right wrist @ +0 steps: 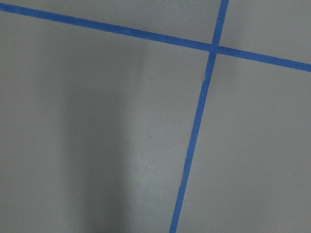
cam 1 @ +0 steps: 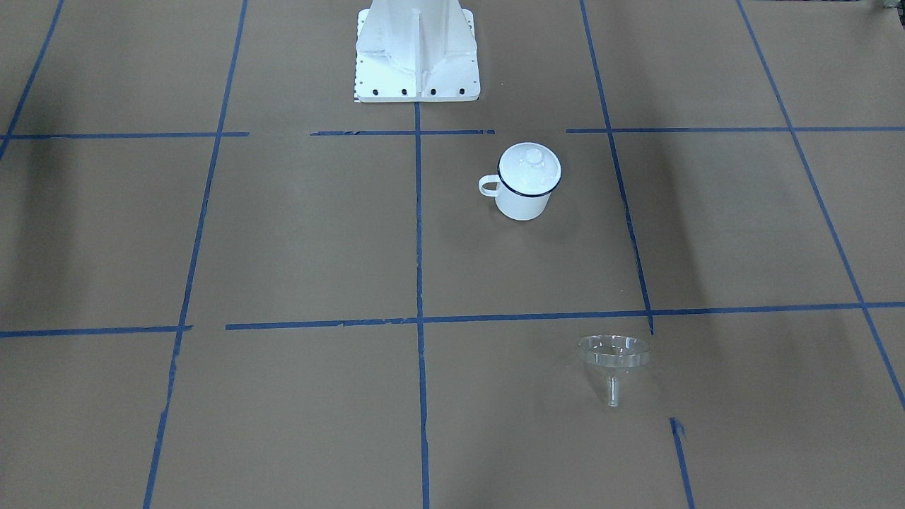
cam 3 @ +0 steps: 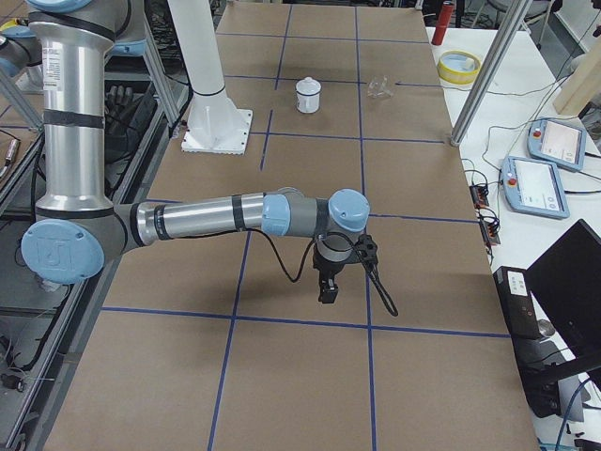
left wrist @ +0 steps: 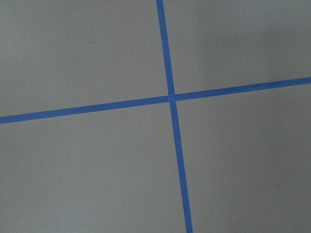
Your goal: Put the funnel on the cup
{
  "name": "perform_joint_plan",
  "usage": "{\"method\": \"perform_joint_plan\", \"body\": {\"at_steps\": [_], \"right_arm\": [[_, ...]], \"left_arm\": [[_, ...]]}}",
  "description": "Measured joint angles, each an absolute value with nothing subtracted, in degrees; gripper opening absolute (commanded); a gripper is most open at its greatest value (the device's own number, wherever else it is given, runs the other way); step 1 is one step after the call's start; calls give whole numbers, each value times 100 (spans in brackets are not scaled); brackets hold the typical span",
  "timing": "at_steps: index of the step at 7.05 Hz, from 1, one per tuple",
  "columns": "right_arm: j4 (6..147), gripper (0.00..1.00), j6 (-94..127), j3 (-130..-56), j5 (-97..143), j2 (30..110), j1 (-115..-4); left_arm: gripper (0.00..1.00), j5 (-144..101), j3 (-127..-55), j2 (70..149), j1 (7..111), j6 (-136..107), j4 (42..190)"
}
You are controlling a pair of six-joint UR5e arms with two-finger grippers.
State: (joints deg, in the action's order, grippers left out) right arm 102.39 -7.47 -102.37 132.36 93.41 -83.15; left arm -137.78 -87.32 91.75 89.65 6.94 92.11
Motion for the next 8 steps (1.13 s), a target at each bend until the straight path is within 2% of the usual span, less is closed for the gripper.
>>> {"method": "perform_joint_plan", "body": {"at_steps": [4,6,8], "right_arm": [[10239,100,-747,-10239,13236,9343,-8315],[10239,100,-747,-10239,13236,9341,-8315],[10239,100,-743,-10238,13236,9340,-8315]], "left_arm": [[100,-13754,-8940,9212,8967,572,9205],[100,-13589,-9726,9250,8940,-312,9156],[100,-13393,-10748,9295,8484,-1556,8999]]}}
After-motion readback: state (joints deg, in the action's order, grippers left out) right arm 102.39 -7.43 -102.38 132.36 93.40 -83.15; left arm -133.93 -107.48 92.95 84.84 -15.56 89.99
